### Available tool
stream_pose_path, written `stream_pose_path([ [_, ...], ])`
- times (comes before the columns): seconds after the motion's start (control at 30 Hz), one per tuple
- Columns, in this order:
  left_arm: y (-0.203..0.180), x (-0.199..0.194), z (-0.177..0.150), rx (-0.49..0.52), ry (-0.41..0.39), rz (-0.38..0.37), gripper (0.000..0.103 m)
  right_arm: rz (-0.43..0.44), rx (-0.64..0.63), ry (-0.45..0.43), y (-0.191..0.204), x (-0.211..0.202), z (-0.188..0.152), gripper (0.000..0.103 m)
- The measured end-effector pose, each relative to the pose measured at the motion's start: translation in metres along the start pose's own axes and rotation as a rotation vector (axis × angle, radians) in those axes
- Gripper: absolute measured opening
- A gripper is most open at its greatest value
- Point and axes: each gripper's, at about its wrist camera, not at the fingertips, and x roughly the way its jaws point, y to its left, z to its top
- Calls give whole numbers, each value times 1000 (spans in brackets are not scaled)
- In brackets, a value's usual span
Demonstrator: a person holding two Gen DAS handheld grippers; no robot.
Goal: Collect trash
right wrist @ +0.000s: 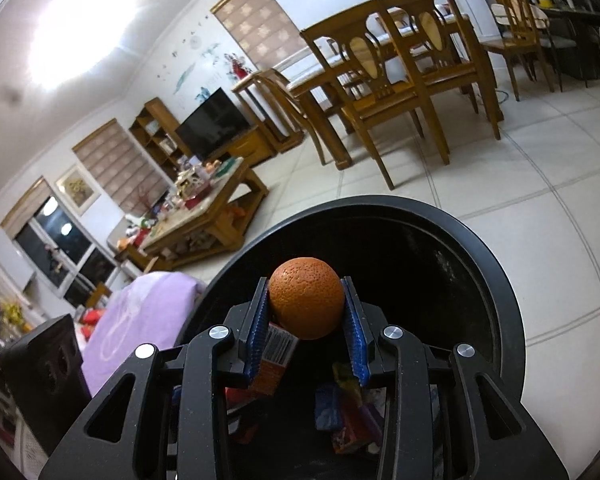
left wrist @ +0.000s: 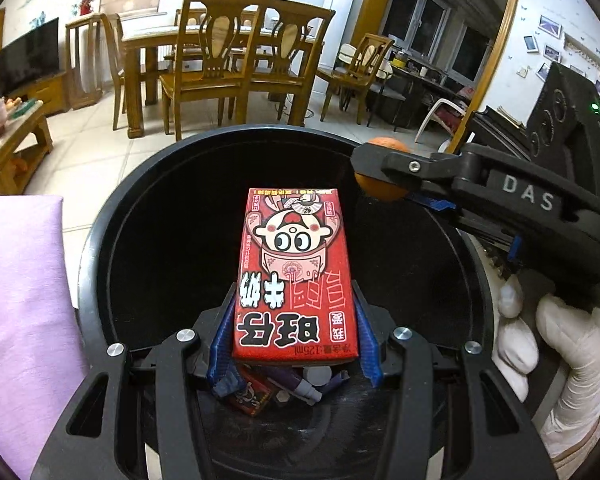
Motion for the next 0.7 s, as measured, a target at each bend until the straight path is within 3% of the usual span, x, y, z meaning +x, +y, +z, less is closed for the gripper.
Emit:
stream_pose_path([
  [0.07, -3, 0, -1, 19, -7, 14, 51, 1, 7, 1, 0, 1, 1, 37],
  [0.23, -11, -4, -1, 69, -29, 36, 54, -5, -7, -22, 8, -3, 1, 53],
  [0.27, -12, -5, -1, 77, -34, 43, 58, -4, -8, -25, 9, -4, 1, 54],
  [0.33, -15, -9, -2, 89, -56, 63, 77, -2, -10, -28, 10, -6, 0, 58],
  [0.5, -20, -23, -2, 128, -121, 117, 98, -24, -26, -60, 14, -14, -4, 83],
  [0.7, -23, -31, -5, 176, -157, 149, 98, -50, -10, -87, 14, -22, -9, 98],
])
